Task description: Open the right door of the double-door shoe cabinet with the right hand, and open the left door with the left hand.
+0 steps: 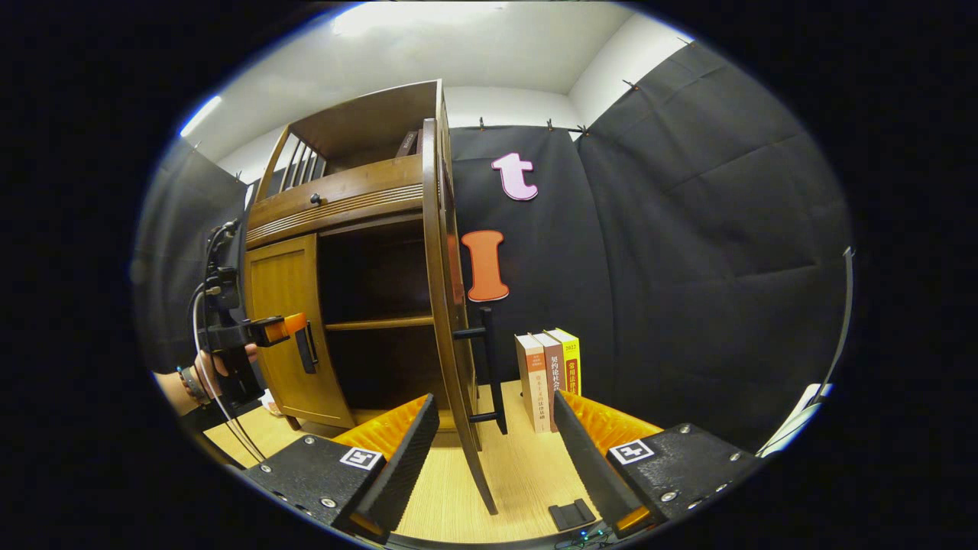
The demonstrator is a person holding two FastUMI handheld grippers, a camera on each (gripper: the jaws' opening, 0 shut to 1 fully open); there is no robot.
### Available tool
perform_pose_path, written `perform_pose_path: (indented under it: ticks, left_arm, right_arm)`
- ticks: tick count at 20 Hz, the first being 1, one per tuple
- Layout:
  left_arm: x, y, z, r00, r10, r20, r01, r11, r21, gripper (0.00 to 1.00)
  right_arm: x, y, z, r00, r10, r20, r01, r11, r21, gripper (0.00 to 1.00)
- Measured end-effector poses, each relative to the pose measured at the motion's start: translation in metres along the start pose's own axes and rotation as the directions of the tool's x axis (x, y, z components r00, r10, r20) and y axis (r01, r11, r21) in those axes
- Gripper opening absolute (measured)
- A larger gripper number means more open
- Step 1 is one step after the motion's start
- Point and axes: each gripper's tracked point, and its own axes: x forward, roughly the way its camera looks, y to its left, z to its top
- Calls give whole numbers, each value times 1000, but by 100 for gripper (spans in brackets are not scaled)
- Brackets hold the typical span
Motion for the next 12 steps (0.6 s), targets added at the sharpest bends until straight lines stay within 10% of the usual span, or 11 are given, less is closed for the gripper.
perform_pose_path:
  ticks: [12]
  left_arm:
    - [39, 23, -46, 995, 50, -92, -51, 999, -11, 94]
  right_arm:
    - [-4, 1, 1, 1000, -4, -1, 4, 1000, -11, 92]
